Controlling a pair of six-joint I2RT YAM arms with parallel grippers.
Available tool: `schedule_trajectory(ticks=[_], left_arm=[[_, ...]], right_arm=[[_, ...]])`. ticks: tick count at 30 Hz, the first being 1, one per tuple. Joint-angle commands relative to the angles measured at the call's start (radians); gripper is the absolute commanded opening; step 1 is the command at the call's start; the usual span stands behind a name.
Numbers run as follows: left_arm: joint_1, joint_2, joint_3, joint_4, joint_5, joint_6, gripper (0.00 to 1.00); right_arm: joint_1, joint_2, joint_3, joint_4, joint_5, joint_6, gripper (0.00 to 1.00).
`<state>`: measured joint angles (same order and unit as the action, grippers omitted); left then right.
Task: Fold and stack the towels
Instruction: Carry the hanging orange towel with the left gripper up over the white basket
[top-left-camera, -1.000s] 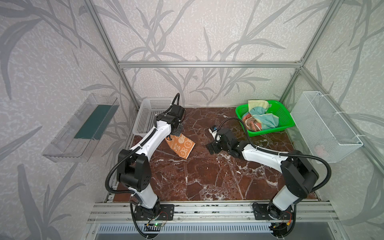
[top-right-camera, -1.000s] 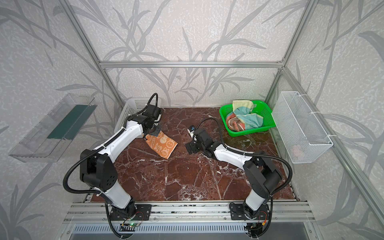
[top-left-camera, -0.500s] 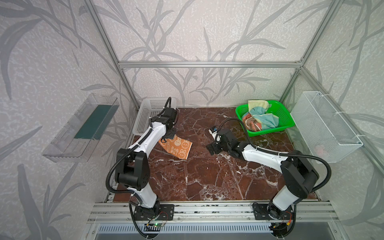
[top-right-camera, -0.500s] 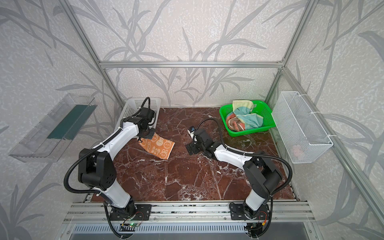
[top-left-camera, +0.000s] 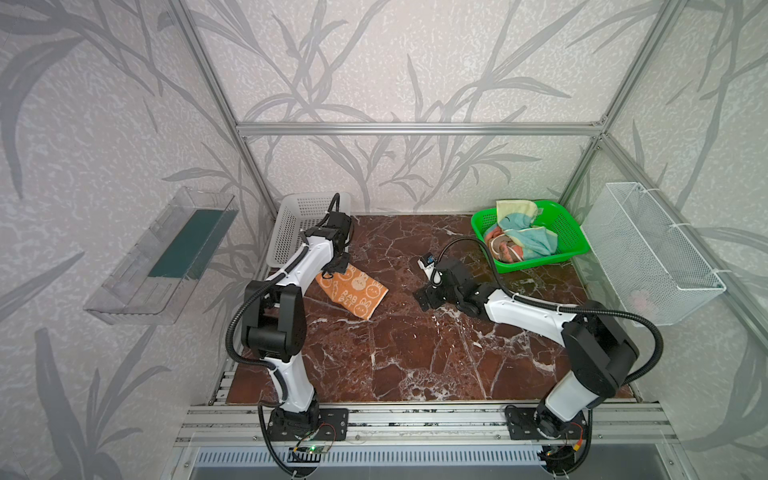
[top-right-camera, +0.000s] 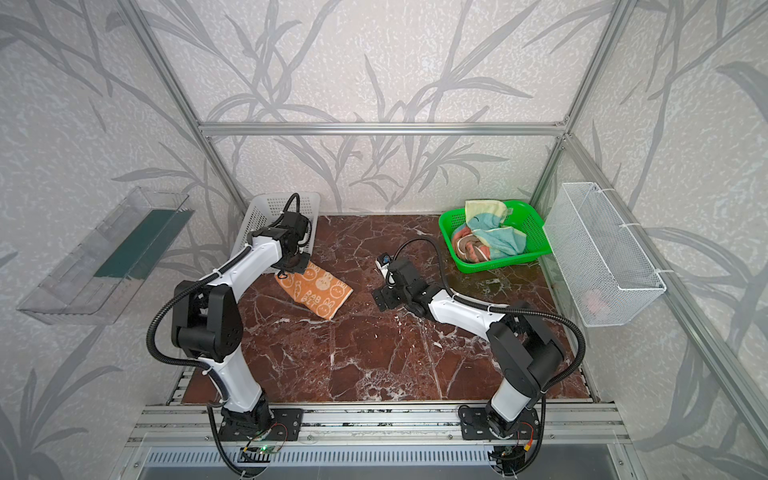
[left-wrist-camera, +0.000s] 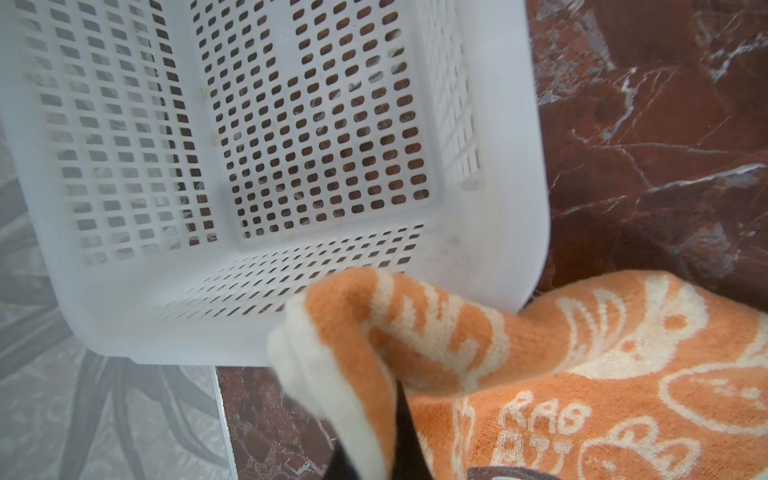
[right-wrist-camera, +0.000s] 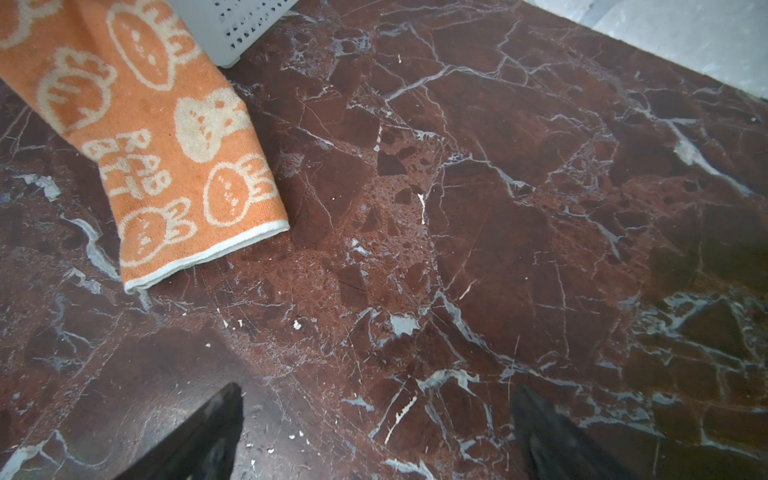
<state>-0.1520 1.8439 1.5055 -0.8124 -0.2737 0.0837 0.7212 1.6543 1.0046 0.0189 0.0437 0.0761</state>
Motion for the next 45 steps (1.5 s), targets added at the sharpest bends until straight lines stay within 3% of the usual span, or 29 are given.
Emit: schedule_trajectory(ticks=[1, 21, 45], left_arm=[[-0.004, 0.044, 0.047, -0.006, 0.052, 0.03, 0.0], [-0.097, 0.2, 0.352, -0.083, 0.126, 0.108, 0.0], [-0.082, 0.135, 0.614, -0.239, -0.088, 0.388, 0.0]], right_arm=[[0.006, -0.033, -0.007, -0.02, 0.016, -0.013, 0.99], [0.006, -0.052, -0.015, -0.028, 0.043, -0.017, 0.99], [0.006, -0.096, -0.086, 0.014, 0.079, -0.03, 0.99]])
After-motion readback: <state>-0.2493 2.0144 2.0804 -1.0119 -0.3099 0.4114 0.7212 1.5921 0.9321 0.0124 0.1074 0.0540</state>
